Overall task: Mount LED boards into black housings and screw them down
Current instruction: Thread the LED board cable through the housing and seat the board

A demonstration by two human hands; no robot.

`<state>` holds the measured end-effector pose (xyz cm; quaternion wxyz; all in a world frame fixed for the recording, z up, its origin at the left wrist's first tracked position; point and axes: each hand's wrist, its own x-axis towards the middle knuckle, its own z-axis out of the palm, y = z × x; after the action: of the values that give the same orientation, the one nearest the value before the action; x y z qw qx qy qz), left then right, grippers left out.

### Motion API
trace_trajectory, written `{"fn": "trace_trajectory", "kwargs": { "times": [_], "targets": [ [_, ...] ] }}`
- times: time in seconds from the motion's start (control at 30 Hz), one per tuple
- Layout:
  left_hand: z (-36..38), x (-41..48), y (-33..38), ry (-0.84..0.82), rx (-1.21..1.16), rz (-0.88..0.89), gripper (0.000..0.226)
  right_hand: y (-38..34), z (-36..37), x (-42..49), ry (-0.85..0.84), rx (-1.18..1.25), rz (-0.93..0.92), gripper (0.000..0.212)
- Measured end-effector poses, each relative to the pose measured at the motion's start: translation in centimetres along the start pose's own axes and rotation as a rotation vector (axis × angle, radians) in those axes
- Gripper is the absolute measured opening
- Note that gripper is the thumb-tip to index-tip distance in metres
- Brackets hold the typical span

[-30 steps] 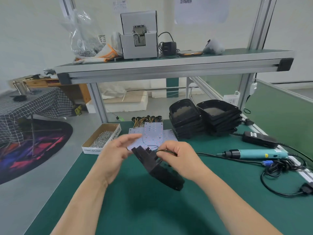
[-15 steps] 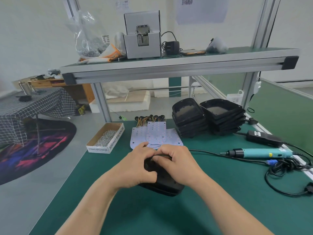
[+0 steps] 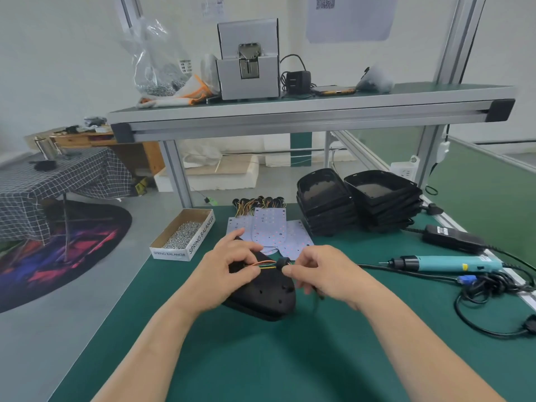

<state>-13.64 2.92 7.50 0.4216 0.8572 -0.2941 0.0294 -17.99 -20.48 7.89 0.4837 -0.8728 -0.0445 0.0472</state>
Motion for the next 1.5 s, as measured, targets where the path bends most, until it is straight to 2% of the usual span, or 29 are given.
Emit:
{"fn": "trace_trajectory", "kwargs": {
  "times": [0.07, 0.17, 0.27, 0.37, 0.43, 0.5, 0.53, 0.6, 0.63, 0.7, 0.87, 1.07, 1.17, 1.23, 1.27, 1.37, 1.5],
  "targets": [
    [-0.2, 0.1, -0.2, -0.018, -0.013, -0.018, 0.018, -0.2, 0.2, 0.0, 0.0, -0.065, -0.074, 0.028],
    [-0.6, -0.1, 0.2, -0.03, 0.026, -0.053, 0.012, -1.1, 0.5, -0.2, -0.095, -0.035, -0.133, 0.023],
    [-1.0, -0.5, 1.1, -0.037, 0.291, -0.026, 0.057, -2.1, 0.7, -0.2, -0.085, -0.214, -0.145, 0.024],
    [-0.1, -0.5, 2.5, -0.081, 0.4, 0.127, 0.071, -2.7, 1.3, -0.1, -0.075, -0.406, -0.171, 0.028],
    [0.8, -0.6, 3.0, -0.149, 0.327, 0.154, 0.068, -3.0, 1.3, -0.1, -0.084, -0.454, -0.195, 0.033],
    [1.5, -0.8, 2.8, -0.147, 0.345, 0.157, 0.064, -3.3, 1.0, -0.4, -0.134, -0.44, -0.238, 0.038],
    [1.7, -1.0, 2.8, -0.125, 0.386, 0.188, 0.056, -3.5, 0.8, -0.6, -0.163, -0.417, -0.253, 0.036],
    [2.4, -1.4, 2.8, -0.057, 0.407, 0.227, 0.017, -3.9, 0.3, -0.7, -0.17, -0.413, -0.264, 0.024],
    [2.6, -1.7, 3.1, -0.037, 0.383, 0.2, 0.005, -4.0, 0.1, -0.7, -0.145, -0.429, -0.274, 0.022],
    [3.0, -2.0, 3.4, -0.015, 0.321, 0.086, 0.022, -4.4, 0.2, -0.5, -0.083, -0.468, -0.311, 0.024],
    [2.2, -2.8, 2.7, -0.036, 0.293, -0.125, 0.028, -5.0, 0.3, -0.6, 0.119, -0.522, -0.352, 0.026],
    [1.3, -3.3, 1.8, -0.057, 0.267, -0.234, 0.032, -5.2, 0.1, -0.2, 0.234, -0.329, -0.343, 0.026],
    [1.1, -3.0, 2.3, -0.045, 0.183, -0.172, 0.027, -4.8, 1.7, 0.0, 0.253, 0.048, -0.283, 0.026],
    [0.8, -2.9, 2.4, -0.042, 0.049, -0.105, 0.028, -4.5, 2.7, 0.1, 0.226, 0.419, -0.205, 0.029],
    [0.5, -3.0, 2.1, -0.054, -0.044, -0.09, 0.035, -4.5, 3.0, 0.2, 0.209, 0.575, -0.175, 0.029],
    [-0.2, -3.5, 1.2, -0.102, -0.305, -0.104, 0.066, -4.5, 2.5, 0.6, 0.253, 0.832, -0.116, 0.03],
    [0.9, -3.1, 1.0, -0.015, -0.713, -0.146, 0.06, -4.3, 1.9, 0.9, 0.39, 1.144, -0.044, 0.034]
  ]
}}
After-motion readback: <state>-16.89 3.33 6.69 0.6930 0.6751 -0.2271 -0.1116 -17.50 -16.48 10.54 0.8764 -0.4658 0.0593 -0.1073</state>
